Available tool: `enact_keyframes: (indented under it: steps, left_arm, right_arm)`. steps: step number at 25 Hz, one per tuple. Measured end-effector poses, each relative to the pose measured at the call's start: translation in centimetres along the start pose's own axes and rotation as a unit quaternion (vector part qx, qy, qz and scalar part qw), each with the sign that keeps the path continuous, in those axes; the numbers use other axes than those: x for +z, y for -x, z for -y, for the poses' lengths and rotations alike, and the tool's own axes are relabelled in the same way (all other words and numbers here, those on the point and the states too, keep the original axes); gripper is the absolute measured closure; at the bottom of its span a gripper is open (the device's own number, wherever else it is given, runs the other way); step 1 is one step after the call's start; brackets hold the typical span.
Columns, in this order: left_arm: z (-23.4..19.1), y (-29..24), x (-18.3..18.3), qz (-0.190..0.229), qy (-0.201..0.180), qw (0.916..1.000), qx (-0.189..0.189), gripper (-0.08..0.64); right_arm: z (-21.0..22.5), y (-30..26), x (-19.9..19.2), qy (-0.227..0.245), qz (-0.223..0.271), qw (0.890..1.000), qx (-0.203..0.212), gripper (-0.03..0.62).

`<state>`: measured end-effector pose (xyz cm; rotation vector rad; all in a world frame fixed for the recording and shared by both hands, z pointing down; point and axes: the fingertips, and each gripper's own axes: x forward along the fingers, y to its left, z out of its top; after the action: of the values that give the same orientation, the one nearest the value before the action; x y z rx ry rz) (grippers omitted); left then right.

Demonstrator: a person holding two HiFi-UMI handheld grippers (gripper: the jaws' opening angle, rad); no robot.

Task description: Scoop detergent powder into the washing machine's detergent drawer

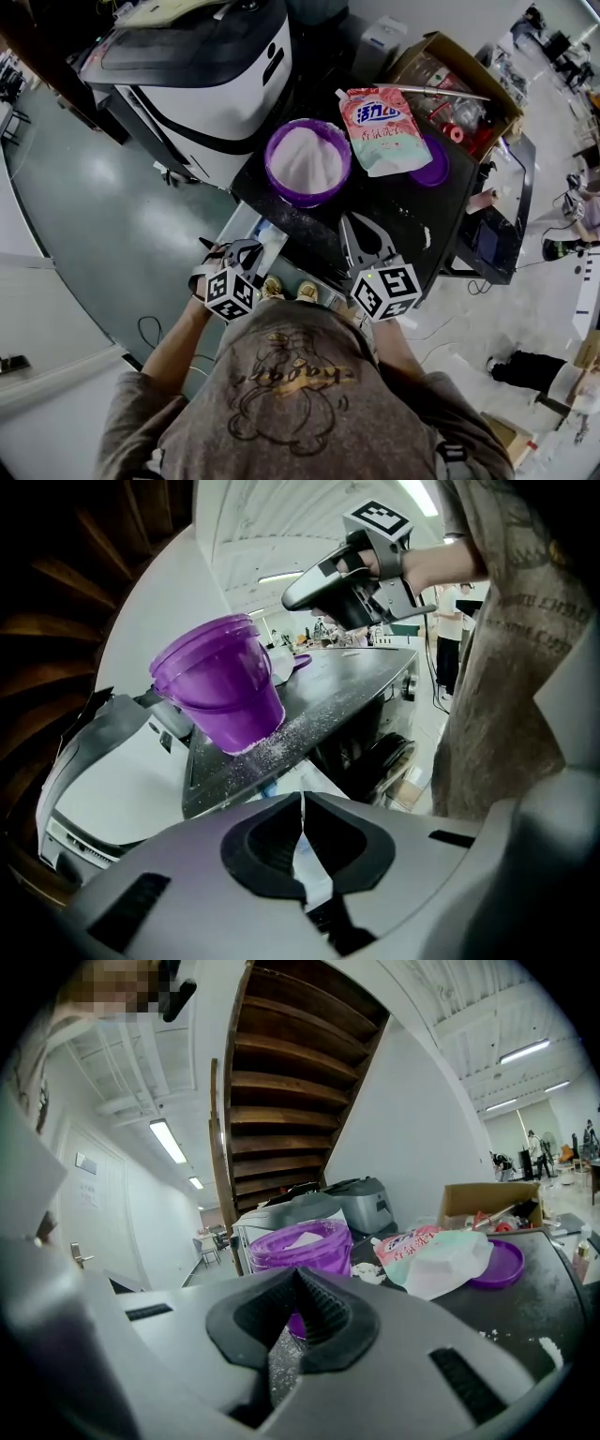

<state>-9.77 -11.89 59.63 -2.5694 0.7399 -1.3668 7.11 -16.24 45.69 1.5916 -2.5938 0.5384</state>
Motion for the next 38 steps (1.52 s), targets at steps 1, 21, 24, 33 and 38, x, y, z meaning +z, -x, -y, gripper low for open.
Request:
enact_keyframes:
  steps: [1,21,24,33,38]
  left_arm:
    - [-0.1,0.1,0.1,0.001,-0.010,0.9999,0.002,0.535]
    - [-0.8,1.3,0.6,0.030,0.032,0.9987,-0.026,0.535]
    - [-1.5,2.0,0.7,0.042,0.085,0.9952,-0.027,0.535]
    - [-4.5,4.7,1.8,0.098,0.196,0.9756,0.003,0.535]
    - [-6.5,6.6,3.2,0.138,0.237,0.9615,0.022,0.535]
  right_arm:
    - [0.0,0.0,0.0,0.000,0.000,1.000,0.001,0.589]
    - [-0.4,-0.3,-0.1,-0.001,-0.001,1.000,0.002,0.589]
    - [-0.4,-0.4,-0.1,-0.001,0.000,1.000,0.002,0.589]
    - [-0.7,-0.7,0.1,0.004,0.001,1.000,0.006,0.589]
    - [-1.0,-0.9,0.5,0.007,0.002,1.000,0.010,0.589]
